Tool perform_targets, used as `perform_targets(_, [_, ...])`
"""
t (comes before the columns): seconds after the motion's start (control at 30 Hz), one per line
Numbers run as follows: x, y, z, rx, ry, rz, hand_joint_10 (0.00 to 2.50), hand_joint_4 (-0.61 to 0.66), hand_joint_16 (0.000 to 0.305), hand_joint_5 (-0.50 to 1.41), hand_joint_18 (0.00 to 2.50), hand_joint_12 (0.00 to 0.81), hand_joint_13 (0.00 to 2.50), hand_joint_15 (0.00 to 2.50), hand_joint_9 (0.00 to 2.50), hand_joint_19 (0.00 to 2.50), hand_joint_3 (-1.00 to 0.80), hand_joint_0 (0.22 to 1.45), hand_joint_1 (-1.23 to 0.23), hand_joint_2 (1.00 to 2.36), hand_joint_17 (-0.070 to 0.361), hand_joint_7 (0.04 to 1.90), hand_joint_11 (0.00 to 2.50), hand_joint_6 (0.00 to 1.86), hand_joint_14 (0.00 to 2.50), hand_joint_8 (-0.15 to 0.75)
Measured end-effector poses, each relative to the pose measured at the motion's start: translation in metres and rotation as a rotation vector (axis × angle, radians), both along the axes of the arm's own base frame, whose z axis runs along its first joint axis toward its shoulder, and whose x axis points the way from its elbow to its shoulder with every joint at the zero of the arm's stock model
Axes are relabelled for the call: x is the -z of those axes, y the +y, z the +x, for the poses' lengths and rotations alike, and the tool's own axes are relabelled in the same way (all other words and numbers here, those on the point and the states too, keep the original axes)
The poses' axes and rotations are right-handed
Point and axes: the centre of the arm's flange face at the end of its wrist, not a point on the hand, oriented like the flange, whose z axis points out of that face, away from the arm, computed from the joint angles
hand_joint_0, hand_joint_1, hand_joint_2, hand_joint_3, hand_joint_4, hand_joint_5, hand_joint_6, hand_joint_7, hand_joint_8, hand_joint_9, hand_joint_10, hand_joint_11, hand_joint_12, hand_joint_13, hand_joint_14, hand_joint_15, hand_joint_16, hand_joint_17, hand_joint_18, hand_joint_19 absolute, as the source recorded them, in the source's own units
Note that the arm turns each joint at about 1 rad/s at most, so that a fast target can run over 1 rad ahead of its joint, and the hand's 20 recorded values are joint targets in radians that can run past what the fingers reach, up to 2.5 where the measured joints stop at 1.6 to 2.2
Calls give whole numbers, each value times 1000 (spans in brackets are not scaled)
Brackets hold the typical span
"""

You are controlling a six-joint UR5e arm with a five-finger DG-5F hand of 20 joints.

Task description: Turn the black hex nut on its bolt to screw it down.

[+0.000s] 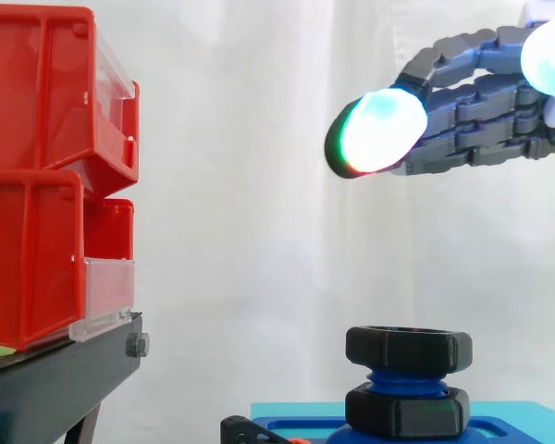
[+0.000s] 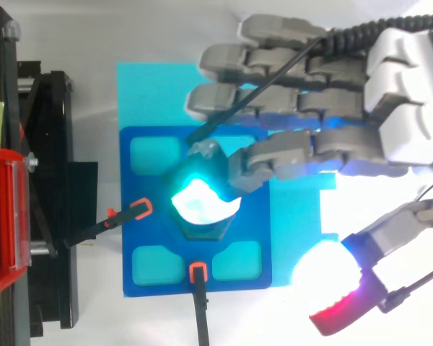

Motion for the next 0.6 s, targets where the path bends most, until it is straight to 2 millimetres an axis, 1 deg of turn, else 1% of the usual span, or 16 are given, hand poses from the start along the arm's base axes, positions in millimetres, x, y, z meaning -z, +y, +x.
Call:
perform_targets(0.13, [1, 7, 6, -5, 0, -39, 0, 44, 56, -260, 0, 305, 65, 0, 143, 0, -500, 422, -492, 1000, 125, 645, 0, 501, 0, 164])
perform_targets(0.37, [1, 24, 9, -14, -8, -143, 0, 49, 56, -256, 0, 305, 67, 0, 145, 0, -500, 422, -479, 1000, 126, 657, 0, 502, 0, 167])
perform_targets(0.47, [1, 32, 10, -14, -11, -190, 0, 59, 57, -258, 0, 310, 67, 0, 144, 0, -500, 411, -495, 1000, 128, 682, 0, 502, 0, 171])
perform_targets(0.6, [1, 42, 11, 0, -13, -263, 0, 85, 60, -268, 0, 326, 61, 0, 120, 0, -500, 385, -567, 1000, 134, 702, 0, 502, 0, 179])
